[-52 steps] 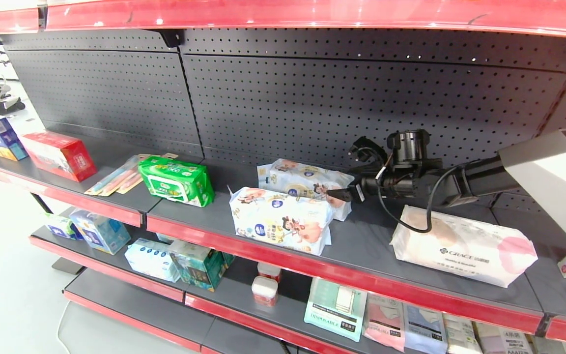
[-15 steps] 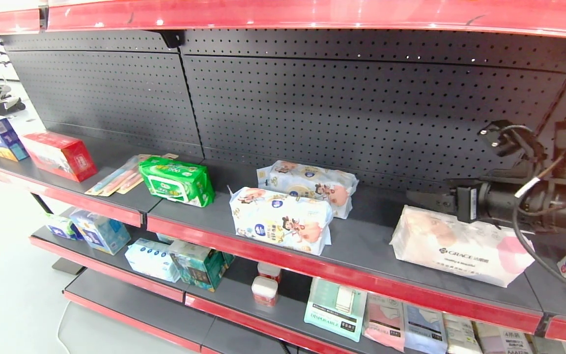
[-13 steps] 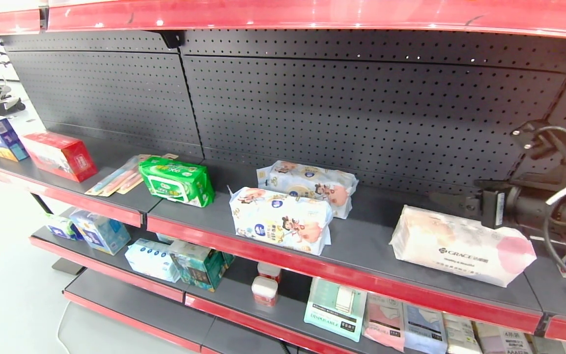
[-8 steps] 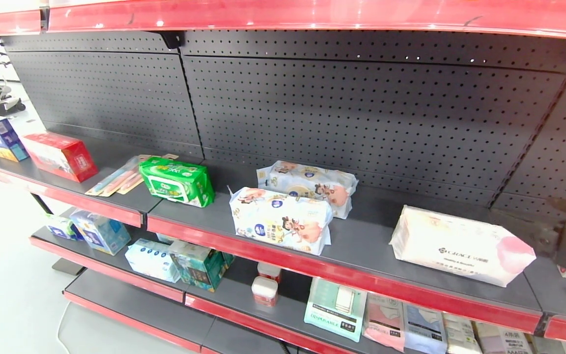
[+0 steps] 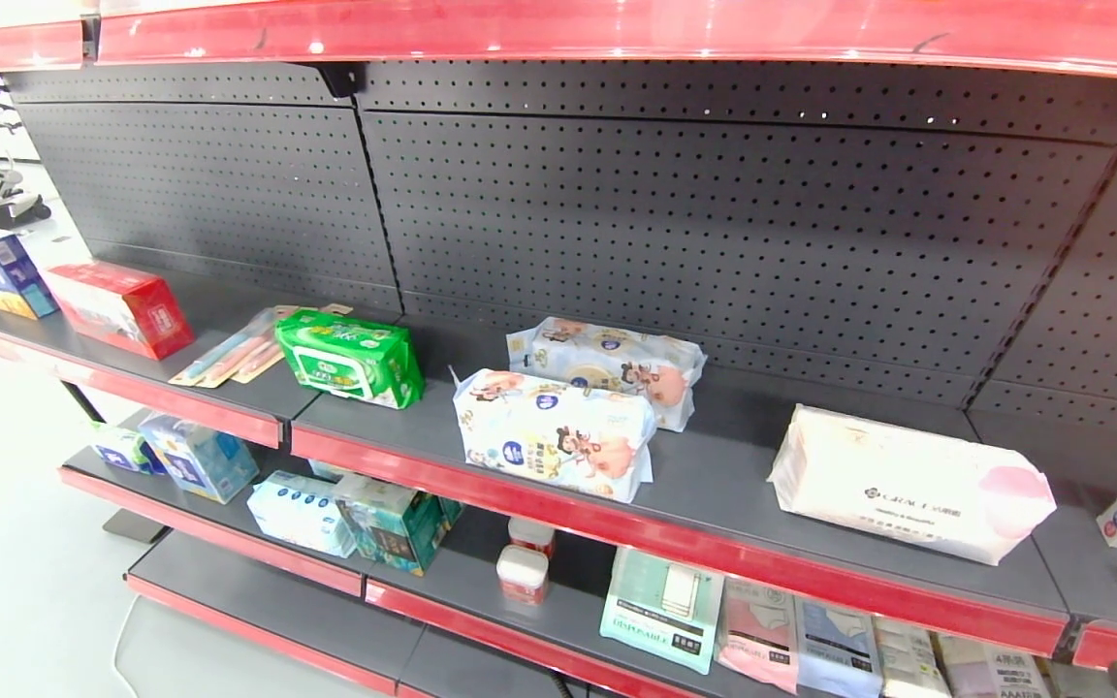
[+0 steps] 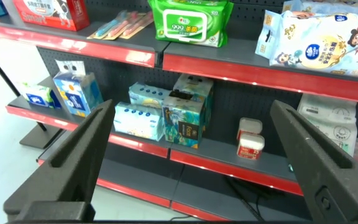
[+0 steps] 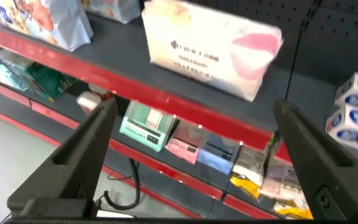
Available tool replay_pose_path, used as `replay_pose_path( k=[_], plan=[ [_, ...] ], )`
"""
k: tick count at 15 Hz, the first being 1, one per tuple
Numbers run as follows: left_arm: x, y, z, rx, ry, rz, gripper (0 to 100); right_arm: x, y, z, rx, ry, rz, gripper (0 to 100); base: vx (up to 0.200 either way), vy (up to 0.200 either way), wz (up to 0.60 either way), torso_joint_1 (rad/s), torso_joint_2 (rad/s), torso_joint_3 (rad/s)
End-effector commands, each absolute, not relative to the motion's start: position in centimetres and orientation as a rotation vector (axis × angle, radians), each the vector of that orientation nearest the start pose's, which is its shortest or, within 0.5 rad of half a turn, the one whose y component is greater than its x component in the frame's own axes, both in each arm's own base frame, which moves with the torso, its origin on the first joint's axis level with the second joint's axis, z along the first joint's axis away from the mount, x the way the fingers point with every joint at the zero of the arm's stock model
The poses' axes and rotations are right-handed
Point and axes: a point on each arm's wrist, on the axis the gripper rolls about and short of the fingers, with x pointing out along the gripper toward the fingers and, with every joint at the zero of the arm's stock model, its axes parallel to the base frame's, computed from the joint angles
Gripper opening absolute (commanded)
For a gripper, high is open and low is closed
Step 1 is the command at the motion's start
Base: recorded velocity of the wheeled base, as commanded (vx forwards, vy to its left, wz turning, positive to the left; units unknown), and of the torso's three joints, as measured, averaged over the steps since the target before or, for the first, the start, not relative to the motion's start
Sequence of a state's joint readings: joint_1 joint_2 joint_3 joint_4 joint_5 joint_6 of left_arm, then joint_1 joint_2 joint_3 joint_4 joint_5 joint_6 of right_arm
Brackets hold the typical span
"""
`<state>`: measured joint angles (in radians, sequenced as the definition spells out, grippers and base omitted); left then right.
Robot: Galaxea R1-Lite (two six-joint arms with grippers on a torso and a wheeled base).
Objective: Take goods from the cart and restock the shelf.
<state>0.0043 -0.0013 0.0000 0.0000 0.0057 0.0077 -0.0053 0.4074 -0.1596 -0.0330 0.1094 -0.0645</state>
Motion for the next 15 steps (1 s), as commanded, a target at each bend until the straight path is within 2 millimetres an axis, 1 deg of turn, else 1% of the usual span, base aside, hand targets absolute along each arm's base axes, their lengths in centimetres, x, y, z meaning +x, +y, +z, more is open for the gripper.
replay_pose_path(
  k=[1,2,4,5,6,8,9,11,14,15],
  plan=[
    [-2.28,0.00,7.55,0.008,0.000,0.011,100,-2.19,0.31,8.84,-0.064,0.108,0.111,100,0.000,0.000,0.00,0.000,0.00,0.000],
    [-2.28,0.00,7.55,0.008,0.000,0.011,100,-2.51,0.30,8.58,-0.063,0.077,0.127,100,0.000,0.000,0.00,0.000,0.00,0.000],
    [-2.28,0.00,7.55,0.008,0.000,0.011,100,-2.81,0.16,8.30,-0.025,0.034,0.066,100,0.000,0.000,0.00,0.000,0.00,0.000],
    [-2.28,0.00,7.55,0.008,0.000,0.011,100,-2.74,0.00,8.31,-0.025,0.026,-0.004,100,0.000,0.000,0.00,0.000,0.00,0.000],
    [-2.27,0.00,7.55,0.011,0.002,0.008,100,-2.67,-0.24,8.29,-0.028,0.014,-0.110,100,0.000,0.000,0.00,0.000,0.00,0.000],
    [-2.28,0.00,7.55,0.011,0.000,0.008,100,-2.67,-0.24,8.31,-0.020,0.012,-0.110,100,0.000,0.000,0.00,0.000,0.00,0.000],
    [-2.26,0.00,7.55,0.012,0.003,0.008,100,-2.62,-0.25,8.28,-0.066,0.007,-0.113,100,0.000,0.000,0.00,0.000,0.00,0.000],
    [-2.26,0.00,7.55,0.012,0.003,0.008,100,-2.49,-0.16,8.27,-0.088,-0.023,-0.076,100,0.000,0.000,0.00,0.000,0.00,0.000],
    [-2.28,0.00,7.55,0.009,0.000,0.008,100,-2.42,-0.20,8.27,-0.035,-0.043,-0.091,100,0.000,0.000,0.00,0.000,0.00,0.000],
    [-2.28,0.00,7.55,0.009,0.000,0.008,100,-2.33,-0.17,8.34,-0.069,-0.065,-0.079,100,0.000,0.000,0.00,0.000,0.00,0.000]
  ],
)
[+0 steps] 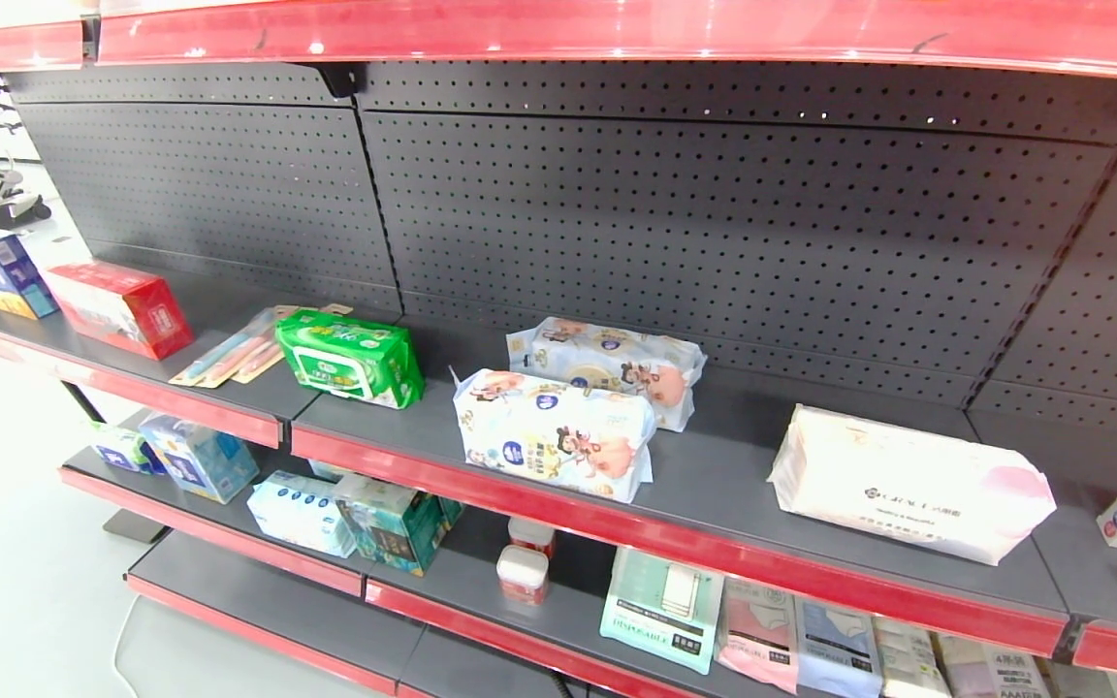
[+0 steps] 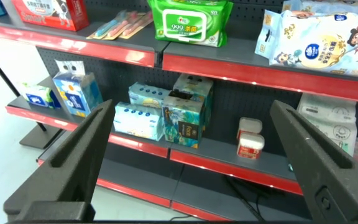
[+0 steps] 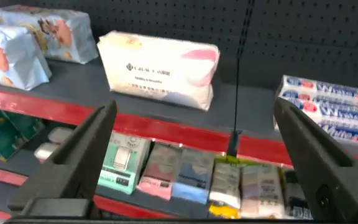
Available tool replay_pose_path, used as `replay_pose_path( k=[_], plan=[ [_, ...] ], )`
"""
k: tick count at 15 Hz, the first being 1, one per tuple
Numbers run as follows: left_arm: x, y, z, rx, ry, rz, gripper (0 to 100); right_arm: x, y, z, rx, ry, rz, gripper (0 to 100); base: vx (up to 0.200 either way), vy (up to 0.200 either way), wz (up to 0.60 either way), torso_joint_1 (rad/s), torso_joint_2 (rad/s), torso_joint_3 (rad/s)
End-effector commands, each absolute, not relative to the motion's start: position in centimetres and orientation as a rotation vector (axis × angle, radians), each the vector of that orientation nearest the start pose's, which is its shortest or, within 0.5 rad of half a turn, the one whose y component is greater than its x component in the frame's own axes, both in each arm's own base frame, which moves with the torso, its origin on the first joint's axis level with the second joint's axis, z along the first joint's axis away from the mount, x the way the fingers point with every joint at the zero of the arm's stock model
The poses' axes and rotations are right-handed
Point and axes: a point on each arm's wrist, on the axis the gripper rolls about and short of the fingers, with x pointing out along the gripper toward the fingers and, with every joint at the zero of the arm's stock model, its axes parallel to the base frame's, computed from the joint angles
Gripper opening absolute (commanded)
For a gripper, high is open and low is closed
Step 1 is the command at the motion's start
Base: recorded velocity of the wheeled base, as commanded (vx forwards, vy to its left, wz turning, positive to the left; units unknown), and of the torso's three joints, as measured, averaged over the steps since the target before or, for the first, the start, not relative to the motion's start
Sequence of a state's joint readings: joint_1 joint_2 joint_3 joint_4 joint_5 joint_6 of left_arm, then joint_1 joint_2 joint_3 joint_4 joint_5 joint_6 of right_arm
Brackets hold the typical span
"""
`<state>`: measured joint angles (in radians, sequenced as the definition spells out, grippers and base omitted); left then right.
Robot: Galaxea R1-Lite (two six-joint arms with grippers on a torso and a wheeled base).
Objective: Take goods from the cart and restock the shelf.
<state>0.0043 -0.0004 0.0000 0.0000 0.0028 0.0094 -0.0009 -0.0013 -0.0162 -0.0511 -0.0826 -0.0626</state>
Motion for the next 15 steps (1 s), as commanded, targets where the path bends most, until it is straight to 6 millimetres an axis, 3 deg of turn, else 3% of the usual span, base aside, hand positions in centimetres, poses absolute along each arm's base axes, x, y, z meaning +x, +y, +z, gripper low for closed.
replay_pose_path(
  k=[1,3,5,6,8,9,11,15],
  plan=[
    [-2.3,0.0,7.5,0.009,0.000,0.008,100,-2.3,-0.2,8.2,-0.071,-0.057,-0.080,100,0.000,0.000,0.00,0.000,0.00,0.000],
    [-2.3,0.0,7.5,0.018,0.000,0.005,100,-2.3,-0.1,8.0,0.015,-0.042,-0.035,100,0.000,0.000,0.00,0.000,0.00,0.000],
    [-2.3,0.0,7.6,0.032,-0.005,0.006,100,-2.3,0.0,7.6,-0.052,0.000,0.009,100,0.000,0.000,0.00,0.000,0.00,0.000],
    [-2.5,0.0,8.9,0.023,-0.057,0.001,100,-2.3,0.0,7.6,-0.011,0.002,0.005,100,0.000,0.000,0.00,0.000,0.00,0.000],
    [-2.0,0.0,15.1,-0.051,-0.087,-0.025,100,-2.3,0.0,7.6,0.014,0.002,0.003,100,0.000,0.000,0.00,0.000,0.00,0.000],
    [-1.9,0.0,16.2,-0.053,-0.093,-0.041,100,-2.3,0.0,7.6,0.012,0.002,0.003,100,0.000,0.000,0.00,0.000,0.00,0.000],
    [0.3,0.0,18.4,-0.057,-0.020,-0.047,100,-2.3,0.0,7.6,0.011,0.002,0.005,100,0.000,0.000,0.00,0.000,0.00,0.000],
    [5.9,0.0,18.1,-0.154,0.217,0.059,100,-2.3,0.0,7.6,0.009,0.002,0.006,100,0.000,0.000,0.00,0.000,0.00,0.000]
  ],
)
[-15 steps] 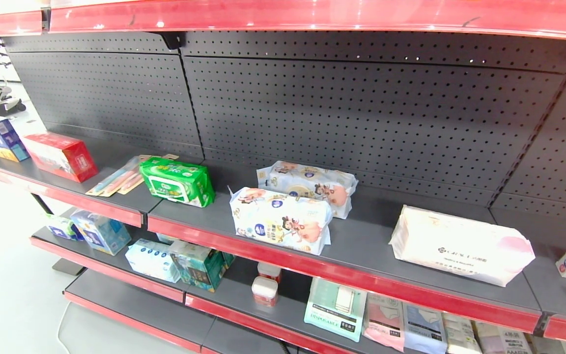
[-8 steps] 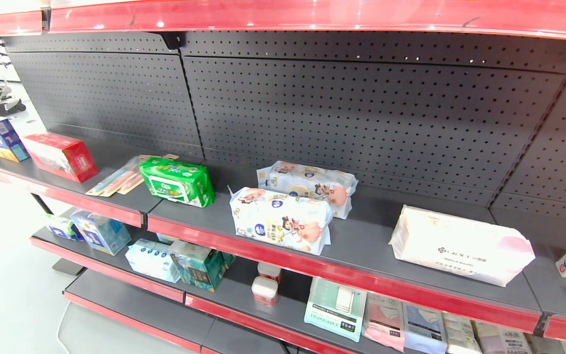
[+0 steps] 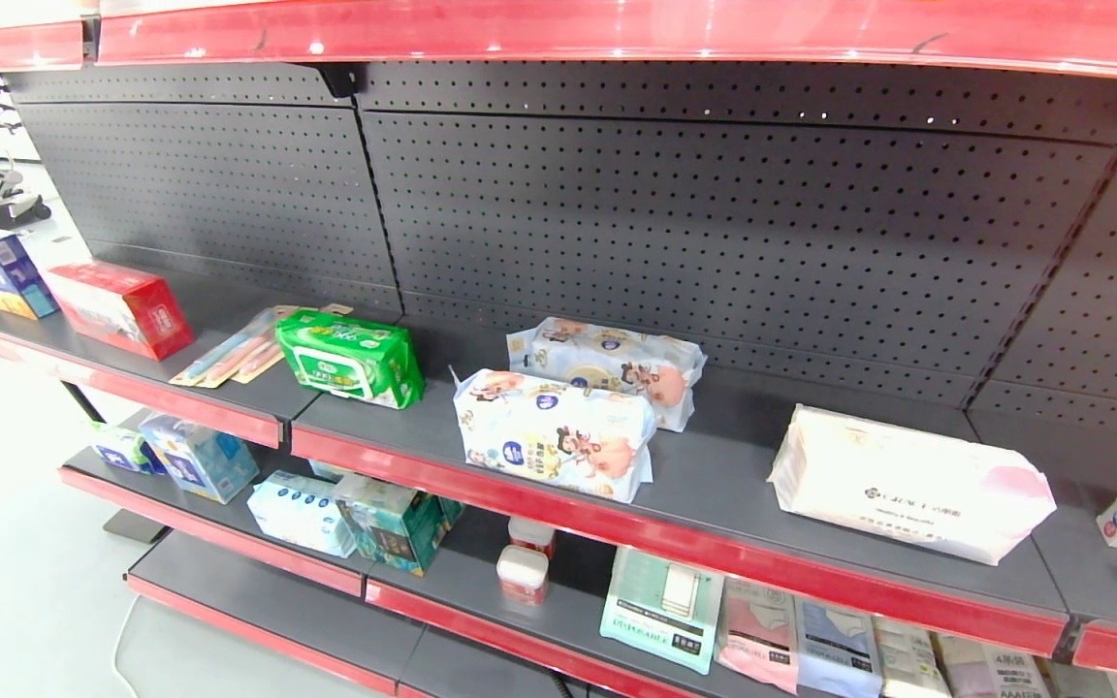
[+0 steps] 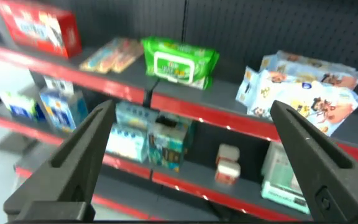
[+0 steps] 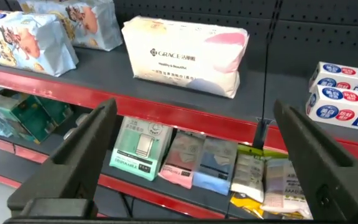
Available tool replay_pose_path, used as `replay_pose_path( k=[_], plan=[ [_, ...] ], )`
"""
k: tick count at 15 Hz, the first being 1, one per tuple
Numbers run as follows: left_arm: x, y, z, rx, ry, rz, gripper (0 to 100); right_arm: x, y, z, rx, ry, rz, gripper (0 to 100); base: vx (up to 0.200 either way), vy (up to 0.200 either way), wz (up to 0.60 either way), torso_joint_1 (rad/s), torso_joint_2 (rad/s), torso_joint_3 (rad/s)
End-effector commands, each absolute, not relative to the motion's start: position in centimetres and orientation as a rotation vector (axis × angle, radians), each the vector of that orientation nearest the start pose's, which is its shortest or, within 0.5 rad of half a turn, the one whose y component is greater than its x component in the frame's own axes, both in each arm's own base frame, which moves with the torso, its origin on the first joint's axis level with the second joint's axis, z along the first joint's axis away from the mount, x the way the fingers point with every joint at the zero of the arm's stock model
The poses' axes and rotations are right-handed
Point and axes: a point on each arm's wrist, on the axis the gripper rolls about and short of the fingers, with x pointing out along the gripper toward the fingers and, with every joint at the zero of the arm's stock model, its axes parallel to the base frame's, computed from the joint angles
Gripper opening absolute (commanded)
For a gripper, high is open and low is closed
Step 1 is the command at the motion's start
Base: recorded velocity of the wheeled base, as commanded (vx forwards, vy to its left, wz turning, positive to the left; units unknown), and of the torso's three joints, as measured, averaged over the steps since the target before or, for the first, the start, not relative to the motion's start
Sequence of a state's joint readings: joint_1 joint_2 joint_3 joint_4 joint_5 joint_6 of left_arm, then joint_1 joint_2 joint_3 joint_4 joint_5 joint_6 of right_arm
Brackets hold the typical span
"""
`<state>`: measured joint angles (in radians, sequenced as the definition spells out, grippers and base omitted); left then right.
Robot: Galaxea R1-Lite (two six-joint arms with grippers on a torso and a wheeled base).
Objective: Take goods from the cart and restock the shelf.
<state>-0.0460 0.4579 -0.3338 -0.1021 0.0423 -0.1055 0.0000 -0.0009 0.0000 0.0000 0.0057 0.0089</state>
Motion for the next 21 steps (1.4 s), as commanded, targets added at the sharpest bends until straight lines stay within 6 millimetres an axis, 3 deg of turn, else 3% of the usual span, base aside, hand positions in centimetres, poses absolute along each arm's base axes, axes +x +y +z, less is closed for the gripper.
replay_pose_path(
  k=[1,3,5,7,19,21],
  plan=[
    [7.3,0.4,17.8,-0.156,0.274,0.120,100,-2.3,0.0,7.6,0.008,0.002,0.006,100,0.000,0.000,0.00,0.000,0.00,0.000],
    [10.6,1.3,17.8,-0.147,0.323,0.181,100,-2.3,0.0,7.6,0.006,0.002,0.006,100,0.000,0.000,0.00,0.000,0.00,0.000],
    [15.0,2.8,18.8,-0.142,0.259,0.238,100,-2.3,0.0,7.6,0.008,0.002,0.006,100,0.000,0.000,0.00,0.000,0.00,0.000],
    [16.8,4.1,18.2,-0.121,0.276,0.291,100,-2.3,0.0,7.6,0.011,0.002,0.006,100,0.000,0.000,0.00,0.000,0.00,0.000],
    [17.4,4.5,18.2,-0.072,0.287,0.288,100,-2.3,0.0,7.6,0.014,0.002,0.006,100,0.000,0.000,-0.60,0.006,0.00,0.000],
    [17.4,4.5,18.3,-0.070,0.285,0.288,100,-2.3,0.0,7.6,0.009,0.002,0.006,100,0.000,0.000,0.00,0.000,0.00,0.000]
  ],
)
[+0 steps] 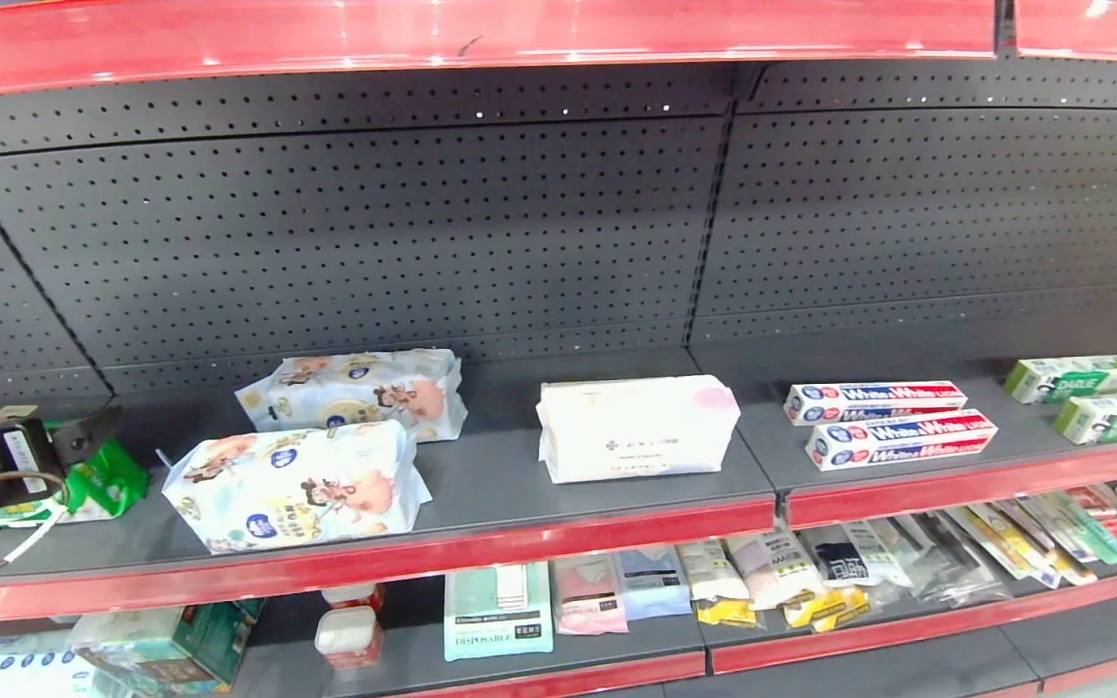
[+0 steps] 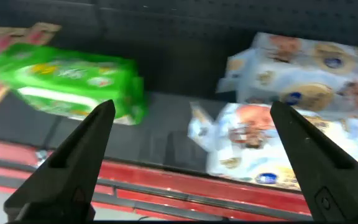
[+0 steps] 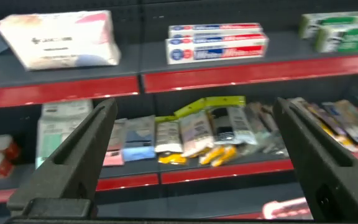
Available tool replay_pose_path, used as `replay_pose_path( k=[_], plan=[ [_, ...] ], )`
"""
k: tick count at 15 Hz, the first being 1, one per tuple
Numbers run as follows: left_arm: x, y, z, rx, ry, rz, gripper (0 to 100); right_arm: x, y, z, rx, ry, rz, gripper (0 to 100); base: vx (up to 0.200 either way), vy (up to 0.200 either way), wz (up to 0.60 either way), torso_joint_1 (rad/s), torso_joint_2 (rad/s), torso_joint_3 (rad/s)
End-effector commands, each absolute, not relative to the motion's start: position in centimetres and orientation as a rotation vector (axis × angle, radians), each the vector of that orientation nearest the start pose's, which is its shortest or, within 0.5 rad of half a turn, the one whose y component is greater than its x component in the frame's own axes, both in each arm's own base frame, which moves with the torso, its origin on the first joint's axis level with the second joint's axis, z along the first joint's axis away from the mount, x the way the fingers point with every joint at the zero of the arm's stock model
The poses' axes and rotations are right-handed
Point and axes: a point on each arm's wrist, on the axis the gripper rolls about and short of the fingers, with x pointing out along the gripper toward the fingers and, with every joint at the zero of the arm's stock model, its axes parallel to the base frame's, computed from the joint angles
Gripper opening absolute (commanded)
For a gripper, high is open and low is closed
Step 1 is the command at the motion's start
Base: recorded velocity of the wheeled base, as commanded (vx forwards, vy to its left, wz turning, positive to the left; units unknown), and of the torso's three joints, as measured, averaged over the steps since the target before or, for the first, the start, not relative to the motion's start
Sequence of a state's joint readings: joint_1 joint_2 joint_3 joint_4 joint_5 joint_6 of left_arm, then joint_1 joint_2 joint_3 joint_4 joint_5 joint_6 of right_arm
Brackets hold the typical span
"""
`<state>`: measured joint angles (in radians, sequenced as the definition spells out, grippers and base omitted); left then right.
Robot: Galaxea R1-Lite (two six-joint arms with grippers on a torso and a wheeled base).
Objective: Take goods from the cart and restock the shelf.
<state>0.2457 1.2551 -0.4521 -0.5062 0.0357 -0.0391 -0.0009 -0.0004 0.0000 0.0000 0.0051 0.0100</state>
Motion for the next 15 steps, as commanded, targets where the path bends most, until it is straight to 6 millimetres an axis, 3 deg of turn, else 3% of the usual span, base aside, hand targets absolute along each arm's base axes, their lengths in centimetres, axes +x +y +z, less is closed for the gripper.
replay_pose_path(
  k=[1,8,13,15],
  plan=[
    [17.4,4.5,18.2,-0.066,0.293,0.287,100,-2.3,0.0,7.6,0.009,0.002,0.005,100,0.000,0.000,0.00,0.000,0.00,0.000],
    [17.3,4.6,17.1,0.013,0.422,0.286,100,-2.3,0.0,7.6,0.011,0.002,0.006,100,0.000,0.000,0.00,0.000,0.00,0.000],
    [16.5,7.7,17.1,0.052,0.525,0.412,100,-2.3,0.0,7.6,0.011,0.002,0.006,100,0.000,0.000,0.00,0.000,0.00,0.000],
    [16.6,8.5,16.3,0.044,0.606,0.431,100,-2.3,0.0,7.6,0.011,0.002,0.006,100,0.000,0.000,0.00,0.000,0.00,0.000]
  ],
)
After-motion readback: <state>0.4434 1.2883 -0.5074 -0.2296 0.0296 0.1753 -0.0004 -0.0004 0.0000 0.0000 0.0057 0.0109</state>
